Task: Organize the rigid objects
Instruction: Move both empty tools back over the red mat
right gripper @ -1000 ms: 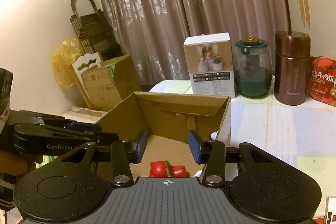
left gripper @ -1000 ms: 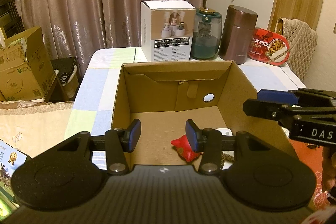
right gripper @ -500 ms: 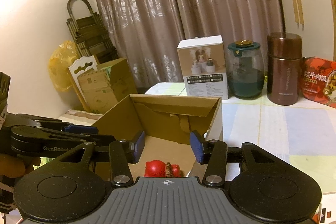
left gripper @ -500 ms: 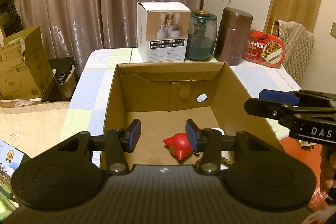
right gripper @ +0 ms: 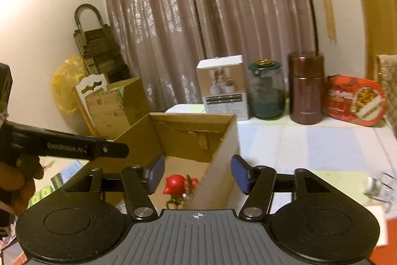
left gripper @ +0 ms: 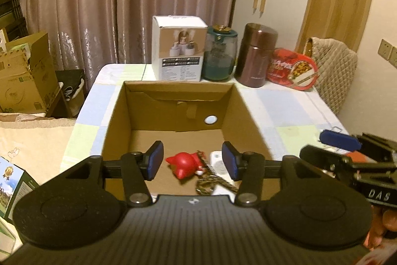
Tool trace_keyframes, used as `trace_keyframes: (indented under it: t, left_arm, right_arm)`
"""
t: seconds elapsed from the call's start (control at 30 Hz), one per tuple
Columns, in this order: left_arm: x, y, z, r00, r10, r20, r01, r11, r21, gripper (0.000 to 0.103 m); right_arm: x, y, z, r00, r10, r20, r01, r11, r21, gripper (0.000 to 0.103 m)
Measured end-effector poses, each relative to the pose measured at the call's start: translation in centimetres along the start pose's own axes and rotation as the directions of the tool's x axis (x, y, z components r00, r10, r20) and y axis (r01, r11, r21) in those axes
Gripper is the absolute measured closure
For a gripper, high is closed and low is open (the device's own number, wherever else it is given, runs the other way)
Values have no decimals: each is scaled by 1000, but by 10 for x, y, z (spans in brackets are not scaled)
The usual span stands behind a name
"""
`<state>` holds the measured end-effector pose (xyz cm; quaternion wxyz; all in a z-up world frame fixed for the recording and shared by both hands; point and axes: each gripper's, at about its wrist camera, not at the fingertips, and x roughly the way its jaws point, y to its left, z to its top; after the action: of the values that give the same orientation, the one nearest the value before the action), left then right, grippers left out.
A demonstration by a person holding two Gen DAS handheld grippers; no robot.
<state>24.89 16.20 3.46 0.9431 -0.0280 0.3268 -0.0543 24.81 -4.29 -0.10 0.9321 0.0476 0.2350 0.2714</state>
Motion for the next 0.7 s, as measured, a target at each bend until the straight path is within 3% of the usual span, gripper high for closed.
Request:
trace_keyframes:
  t: [0.23, 0.5, 0.7]
  left_arm:
    - [-37, -33, -10, 999, -29, 31, 30, 999, -22, 34]
    - [-78, -82, -31, 992, -84, 91, 85, 996, -7, 12]
    - [-95, -131, -46, 986, -120, 116, 116, 992, 39, 7]
  right_arm:
    - [-55, -17, -15, 996, -85, 33, 85, 996, -7, 23]
    - [-119, -52, -40, 982, -189, 25, 187, 979, 78, 19]
    - [-161, -83, -55, 966, -256, 19, 249, 953, 170, 19]
